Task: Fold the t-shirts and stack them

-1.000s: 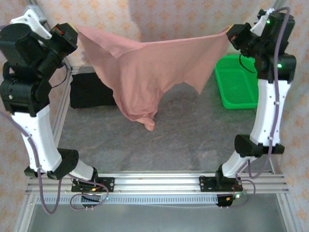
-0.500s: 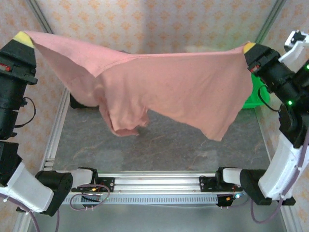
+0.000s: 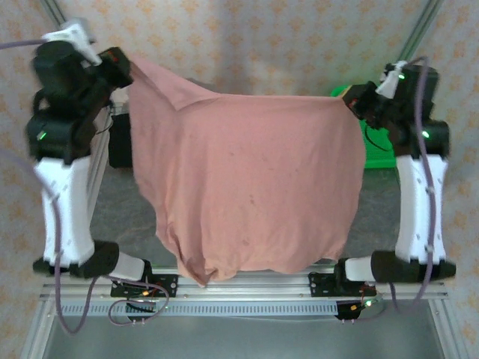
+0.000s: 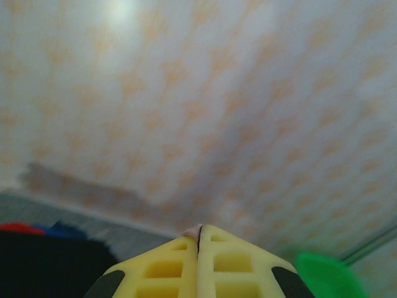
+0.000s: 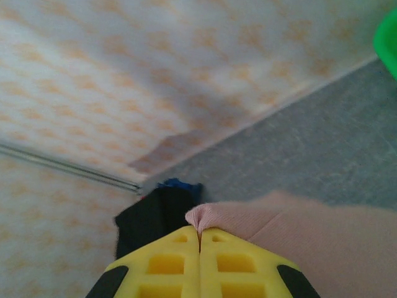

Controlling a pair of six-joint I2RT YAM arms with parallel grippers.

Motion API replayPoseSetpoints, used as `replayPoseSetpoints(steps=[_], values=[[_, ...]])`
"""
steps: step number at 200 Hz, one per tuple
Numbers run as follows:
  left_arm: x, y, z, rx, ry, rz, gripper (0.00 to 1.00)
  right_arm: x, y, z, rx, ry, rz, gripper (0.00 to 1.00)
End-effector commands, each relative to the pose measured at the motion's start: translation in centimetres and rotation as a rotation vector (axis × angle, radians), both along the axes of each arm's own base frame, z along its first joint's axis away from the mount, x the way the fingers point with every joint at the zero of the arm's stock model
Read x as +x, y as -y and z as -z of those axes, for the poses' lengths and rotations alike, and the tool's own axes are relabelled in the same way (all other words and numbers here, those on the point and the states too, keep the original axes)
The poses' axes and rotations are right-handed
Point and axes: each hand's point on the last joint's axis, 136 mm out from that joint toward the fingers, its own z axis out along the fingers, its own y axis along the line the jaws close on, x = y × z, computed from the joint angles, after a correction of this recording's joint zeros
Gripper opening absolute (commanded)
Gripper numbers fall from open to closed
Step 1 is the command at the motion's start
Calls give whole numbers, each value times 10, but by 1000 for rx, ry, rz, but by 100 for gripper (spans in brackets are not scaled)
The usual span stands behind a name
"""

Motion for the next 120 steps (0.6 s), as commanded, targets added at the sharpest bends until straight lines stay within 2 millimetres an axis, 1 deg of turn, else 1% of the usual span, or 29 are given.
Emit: replayPoseSetpoints(steps=[1, 14, 27, 29, 33, 40, 48, 49, 53, 57, 58, 60, 62, 65, 67, 68, 73, 76, 78, 81, 83, 84, 86, 93, 98, 107, 109, 113, 120], values=[[61, -17, 34, 136, -55, -70, 0, 66, 19, 36, -81, 6, 44, 0], [101, -18, 67, 172, -126, -68, 0, 103, 21, 76, -101, -68, 30, 0], [142, -18, 107, 196, -203, -60, 0, 142, 24, 124, -115, -156, 25, 0], [147, -18, 113, 200, -215, -62, 0, 147, 25, 127, -118, -161, 25, 0], [164, -19, 135, 205, -257, -62, 0, 160, 26, 143, -120, -192, 24, 0], [186, -17, 160, 204, -294, -49, 0, 180, 26, 164, -123, -221, 18, 0], [210, -17, 187, 201, -324, -49, 0, 201, 30, 186, -135, -241, 30, 8], [212, -16, 189, 200, -327, -50, 0, 207, 31, 191, -138, -247, 35, 11], [221, -18, 198, 190, -333, -63, 0, 217, 33, 205, -138, -268, 40, 16], [233, -19, 213, 176, -347, -74, 0, 228, 35, 209, -136, -270, 47, 20], [235, -19, 215, 171, -346, -76, 0, 230, 35, 215, -136, -281, 46, 20], [240, -19, 222, 161, -354, -76, 0, 235, 36, 211, -135, -271, 51, 23], [244, -19, 227, 153, -355, -77, 0, 240, 37, 215, -136, -275, 57, 25], [250, -20, 234, 137, -359, -84, 0, 247, 40, 220, -140, -280, 72, 32], [253, -21, 237, 127, -358, -90, 7, 251, 42, 222, -143, -281, 81, 37], [255, -21, 238, 122, -357, -92, 9, 253, 43, 222, -145, -281, 85, 40], [262, -21, 244, 94, -354, -102, 40, 261, 45, 222, -148, -273, 102, 51], [265, -20, 247, 78, -351, -98, 59, 266, 47, 221, -147, -264, 111, 55], [267, -20, 247, 63, -347, -98, 65, 268, 47, 219, -143, -257, 115, 57], [270, -18, 247, 47, -340, -94, 89, 271, 47, 216, -135, -247, 114, 59], [271, -17, 246, 40, -336, -92, 97, 272, 46, 215, -129, -245, 114, 61], [271, -17, 249, 36, -341, -93, 99, 273, 46, 212, -128, -237, 115, 62], [271, -17, 244, 30, -331, -97, 100, 273, 45, 208, -121, -228, 112, 63], [269, -19, 239, 2, -325, -121, 100, 271, 42, 191, -112, -196, 98, 67], [265, -19, 228, -18, -309, -125, 100, 265, 39, 177, -112, -180, 86, 71], [255, -18, 208, -30, -286, -118, 100, 250, 36, 151, -126, -163, 74, 75], [251, -19, 201, -31, -280, -122, 100, 247, 35, 150, -132, -166, 70, 76], [243, -20, 190, -36, -273, -130, 100, 236, 33, 136, -139, -156, 61, 77], [227, -21, 170, -48, -263, -136, 100, 218, 27, 121, -146, -156, 35, 77]])
